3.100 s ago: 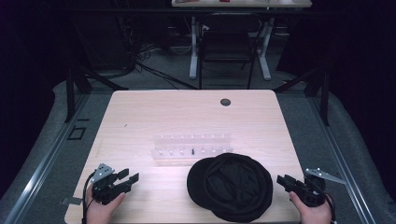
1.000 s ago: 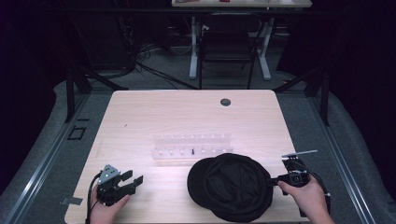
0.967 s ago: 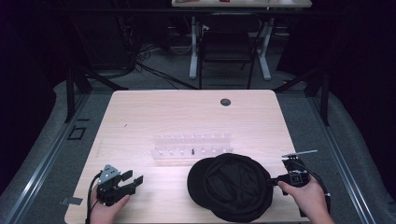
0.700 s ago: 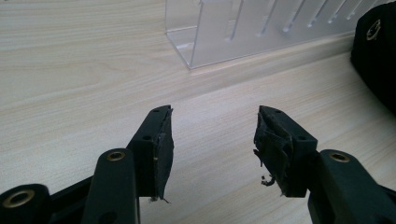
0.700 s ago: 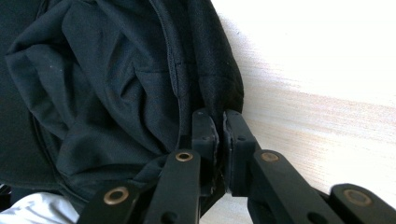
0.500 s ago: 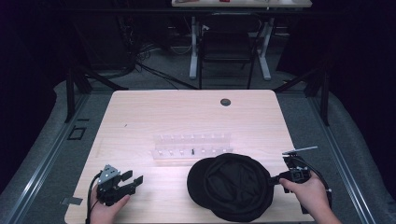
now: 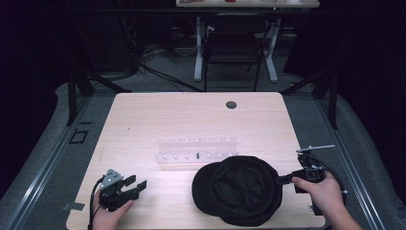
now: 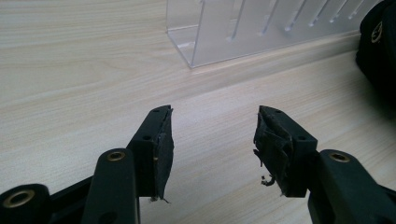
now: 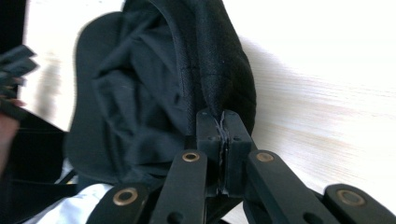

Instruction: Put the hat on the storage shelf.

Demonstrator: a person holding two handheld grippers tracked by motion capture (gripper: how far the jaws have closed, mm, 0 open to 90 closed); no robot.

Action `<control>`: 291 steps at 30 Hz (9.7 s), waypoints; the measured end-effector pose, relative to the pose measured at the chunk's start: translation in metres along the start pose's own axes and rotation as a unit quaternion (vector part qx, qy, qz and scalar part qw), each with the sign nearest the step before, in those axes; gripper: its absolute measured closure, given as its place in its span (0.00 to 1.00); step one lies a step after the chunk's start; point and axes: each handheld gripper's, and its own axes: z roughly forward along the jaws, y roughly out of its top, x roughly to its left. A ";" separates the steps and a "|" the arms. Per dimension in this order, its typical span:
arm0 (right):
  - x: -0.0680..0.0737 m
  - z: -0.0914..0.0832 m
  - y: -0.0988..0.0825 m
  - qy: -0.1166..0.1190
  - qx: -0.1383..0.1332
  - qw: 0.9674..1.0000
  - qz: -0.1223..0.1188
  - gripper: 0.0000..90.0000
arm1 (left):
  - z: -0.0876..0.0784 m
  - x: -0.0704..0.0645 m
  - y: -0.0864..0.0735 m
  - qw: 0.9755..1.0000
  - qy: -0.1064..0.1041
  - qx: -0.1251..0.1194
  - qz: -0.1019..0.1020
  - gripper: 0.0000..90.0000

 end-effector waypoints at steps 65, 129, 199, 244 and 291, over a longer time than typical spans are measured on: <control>0.091 -0.069 0.035 0.187 -0.030 0.982 0.002 0.99 | 0.001 0.001 0.000 1.000 -0.001 0.002 -0.002 0.51; 0.139 -0.091 0.088 0.249 -0.126 0.960 -0.015 0.99 | 0.002 0.001 0.000 1.000 -0.002 -0.001 -0.002 0.51; 0.165 -0.027 0.150 0.247 -0.126 0.960 -0.019 0.99 | 0.005 0.000 0.001 1.000 -0.010 0.002 0.001 0.51; 0.193 -0.002 0.150 0.273 -0.123 0.954 -0.033 0.98 | 0.031 -0.081 0.081 0.991 -0.088 -0.047 0.091 0.58; 0.196 0.000 0.148 0.277 -0.124 0.952 -0.034 0.98 | 0.052 -0.133 0.107 0.979 -0.068 -0.034 0.189 0.91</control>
